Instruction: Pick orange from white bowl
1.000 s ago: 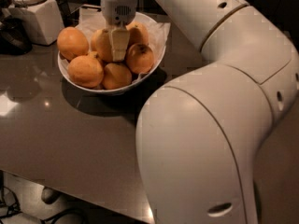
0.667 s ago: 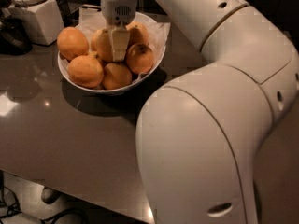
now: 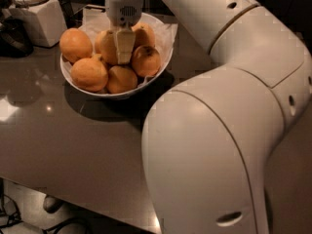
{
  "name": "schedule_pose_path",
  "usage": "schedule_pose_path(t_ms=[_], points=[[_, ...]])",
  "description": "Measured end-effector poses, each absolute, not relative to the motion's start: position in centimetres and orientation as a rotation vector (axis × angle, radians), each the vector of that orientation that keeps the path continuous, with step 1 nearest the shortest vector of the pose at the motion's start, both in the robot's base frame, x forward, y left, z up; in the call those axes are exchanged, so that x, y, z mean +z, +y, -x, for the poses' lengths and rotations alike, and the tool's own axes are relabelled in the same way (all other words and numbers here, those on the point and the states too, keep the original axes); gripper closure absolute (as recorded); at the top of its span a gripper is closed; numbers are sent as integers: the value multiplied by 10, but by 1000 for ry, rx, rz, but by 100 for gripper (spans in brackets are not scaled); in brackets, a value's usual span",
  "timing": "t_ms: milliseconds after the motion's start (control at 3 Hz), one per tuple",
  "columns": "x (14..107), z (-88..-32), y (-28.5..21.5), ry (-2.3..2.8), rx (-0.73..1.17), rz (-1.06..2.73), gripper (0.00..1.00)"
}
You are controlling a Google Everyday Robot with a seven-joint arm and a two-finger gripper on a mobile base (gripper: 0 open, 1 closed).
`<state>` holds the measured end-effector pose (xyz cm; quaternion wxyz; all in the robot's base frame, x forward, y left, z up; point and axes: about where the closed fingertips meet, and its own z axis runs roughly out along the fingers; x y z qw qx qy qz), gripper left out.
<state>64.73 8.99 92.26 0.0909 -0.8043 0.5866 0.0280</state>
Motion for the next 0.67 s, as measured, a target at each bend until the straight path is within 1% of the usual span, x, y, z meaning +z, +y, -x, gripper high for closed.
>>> schedule_pose_path(t_ms=[667], points=[[927,-647,90,1743,83,2390,100]])
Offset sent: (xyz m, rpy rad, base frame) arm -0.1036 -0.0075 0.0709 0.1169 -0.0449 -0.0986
